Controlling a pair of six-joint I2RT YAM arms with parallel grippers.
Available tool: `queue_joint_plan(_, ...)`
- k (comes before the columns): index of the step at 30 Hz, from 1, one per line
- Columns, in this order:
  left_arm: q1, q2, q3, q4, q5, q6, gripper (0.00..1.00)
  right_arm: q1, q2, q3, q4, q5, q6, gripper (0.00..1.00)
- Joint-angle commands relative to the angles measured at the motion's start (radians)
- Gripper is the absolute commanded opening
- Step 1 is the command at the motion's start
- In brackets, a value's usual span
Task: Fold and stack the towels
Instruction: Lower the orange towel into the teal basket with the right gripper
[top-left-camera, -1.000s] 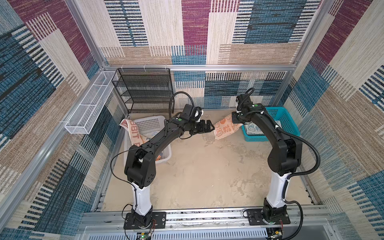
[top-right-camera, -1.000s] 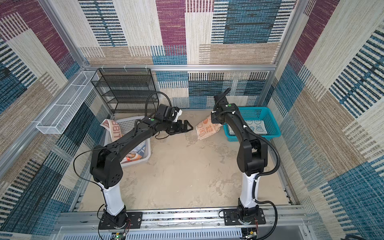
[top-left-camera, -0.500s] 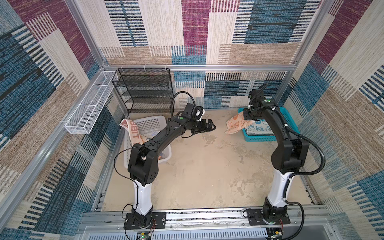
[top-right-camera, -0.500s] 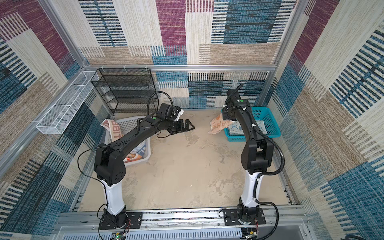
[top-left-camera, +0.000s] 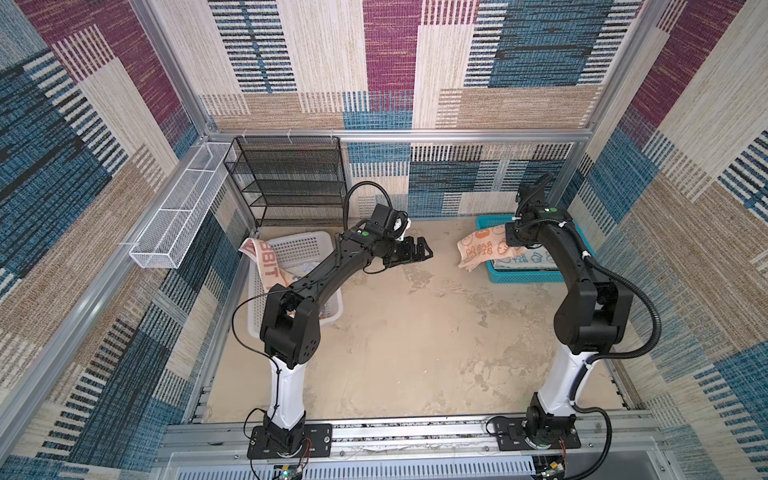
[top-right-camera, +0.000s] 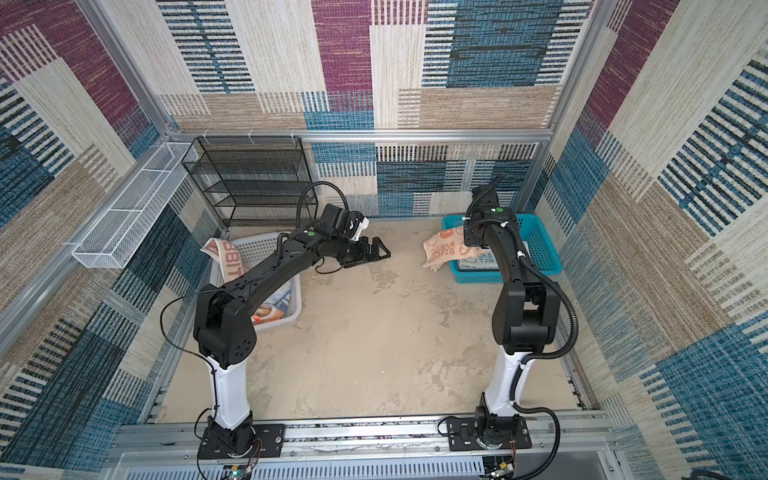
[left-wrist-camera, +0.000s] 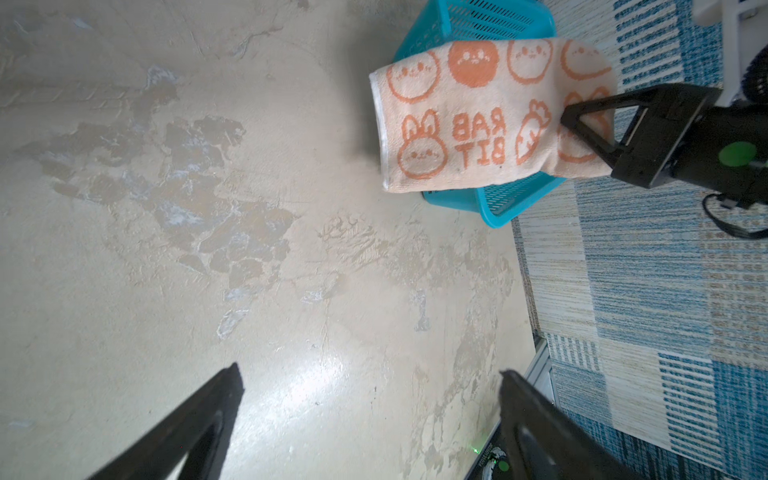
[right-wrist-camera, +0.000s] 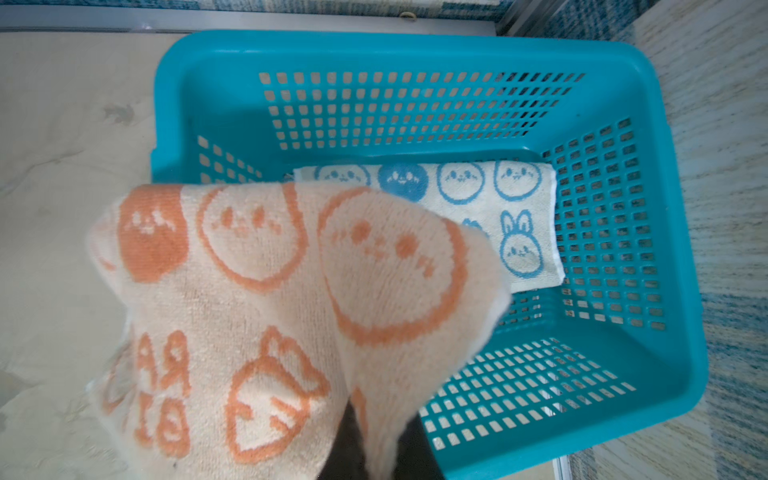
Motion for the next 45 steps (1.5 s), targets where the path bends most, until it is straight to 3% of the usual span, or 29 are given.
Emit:
queue_joint_plan(1,0.000,0.006,0.016,-0.016,0.015,0.009,0.99,-0.014,0.010,-0.016,0.076,0.046,-0.039,0.02)
queue_joint_plan(17,-0.032,0.101,0.243,-0.084,0.022,0.011,0.99,-0.028,0.063,-0.062,0.236,0.255,-0.211,0.00)
queue_joint_plan(29,-0.033,0.132,0.268,-0.092,0.025,0.014,0.99,-0.039,0.180,-0.012,0.288,0.278,-0.308,0.00)
queue_joint_plan(36,-0.033,0.158,0.277,-0.092,0.034,0.009,0.99,-0.063,0.180,-0.065,0.348,0.297,-0.330,0.00)
queue_joint_plan(45,-0.036,0.168,0.278,-0.092,0.032,0.012,0.99,-0.074,0.204,-0.010,0.289,0.265,-0.273,0.00)
